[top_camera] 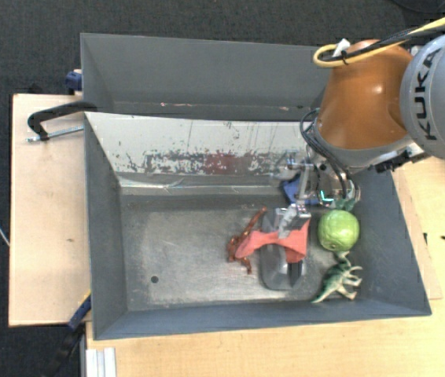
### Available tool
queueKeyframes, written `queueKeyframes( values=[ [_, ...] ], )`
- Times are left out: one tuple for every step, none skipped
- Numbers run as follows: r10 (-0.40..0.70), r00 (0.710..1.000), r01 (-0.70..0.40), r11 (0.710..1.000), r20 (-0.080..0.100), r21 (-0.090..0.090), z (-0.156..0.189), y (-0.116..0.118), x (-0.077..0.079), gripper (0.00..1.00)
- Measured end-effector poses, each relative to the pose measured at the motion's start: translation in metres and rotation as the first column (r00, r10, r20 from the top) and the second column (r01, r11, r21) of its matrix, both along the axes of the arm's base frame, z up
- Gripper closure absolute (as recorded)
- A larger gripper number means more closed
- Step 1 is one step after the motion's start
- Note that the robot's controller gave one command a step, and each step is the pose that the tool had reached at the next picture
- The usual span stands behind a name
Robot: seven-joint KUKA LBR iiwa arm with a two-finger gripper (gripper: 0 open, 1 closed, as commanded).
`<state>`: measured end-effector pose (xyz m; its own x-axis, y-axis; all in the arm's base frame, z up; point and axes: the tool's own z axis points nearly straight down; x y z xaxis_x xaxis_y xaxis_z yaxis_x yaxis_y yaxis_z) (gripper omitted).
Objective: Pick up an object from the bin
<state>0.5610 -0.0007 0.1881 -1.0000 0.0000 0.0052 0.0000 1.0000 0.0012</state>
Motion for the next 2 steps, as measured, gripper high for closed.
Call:
queueKeyframes(
  values=[
    [0.000,1.000,0.000,1.000,0.008,0.000,0.004,0.000,0.002,0.00],
    [0.264,0.964,-0.264,0.964,0.025,0.001,-0.112,-0.013,-0.028,1.00]
  ],
)
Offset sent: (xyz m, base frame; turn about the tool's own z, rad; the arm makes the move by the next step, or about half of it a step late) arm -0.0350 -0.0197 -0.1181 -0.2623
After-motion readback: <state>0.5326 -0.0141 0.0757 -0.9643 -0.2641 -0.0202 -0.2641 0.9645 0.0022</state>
